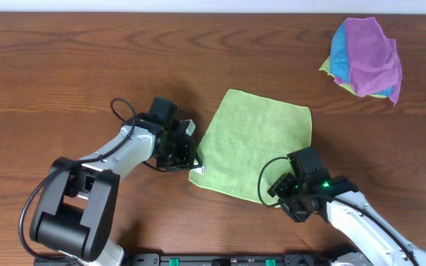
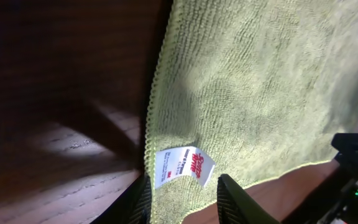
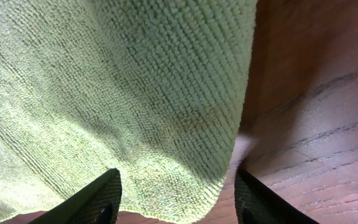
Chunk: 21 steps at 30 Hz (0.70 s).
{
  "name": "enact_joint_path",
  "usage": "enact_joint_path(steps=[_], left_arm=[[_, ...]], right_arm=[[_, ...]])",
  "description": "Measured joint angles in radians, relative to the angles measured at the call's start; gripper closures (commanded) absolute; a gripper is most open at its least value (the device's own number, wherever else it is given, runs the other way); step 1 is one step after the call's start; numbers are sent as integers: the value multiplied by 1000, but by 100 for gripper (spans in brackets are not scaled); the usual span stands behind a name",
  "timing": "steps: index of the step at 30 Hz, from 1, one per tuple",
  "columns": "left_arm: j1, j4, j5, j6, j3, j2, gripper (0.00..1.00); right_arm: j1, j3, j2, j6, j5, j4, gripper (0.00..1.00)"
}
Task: Fold the cloth
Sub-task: 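Grasp the cloth's lower left and lower right corners with both grippers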
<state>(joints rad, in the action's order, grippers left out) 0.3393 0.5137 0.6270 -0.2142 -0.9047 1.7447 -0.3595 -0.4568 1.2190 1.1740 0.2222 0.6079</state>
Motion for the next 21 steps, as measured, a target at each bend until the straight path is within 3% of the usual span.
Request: enact_joint_path(steps=[21], left_arm=[[6,31,-20,-23,-10,45,68]], right_arm=[[0,1,-2,0,0,-2,39]])
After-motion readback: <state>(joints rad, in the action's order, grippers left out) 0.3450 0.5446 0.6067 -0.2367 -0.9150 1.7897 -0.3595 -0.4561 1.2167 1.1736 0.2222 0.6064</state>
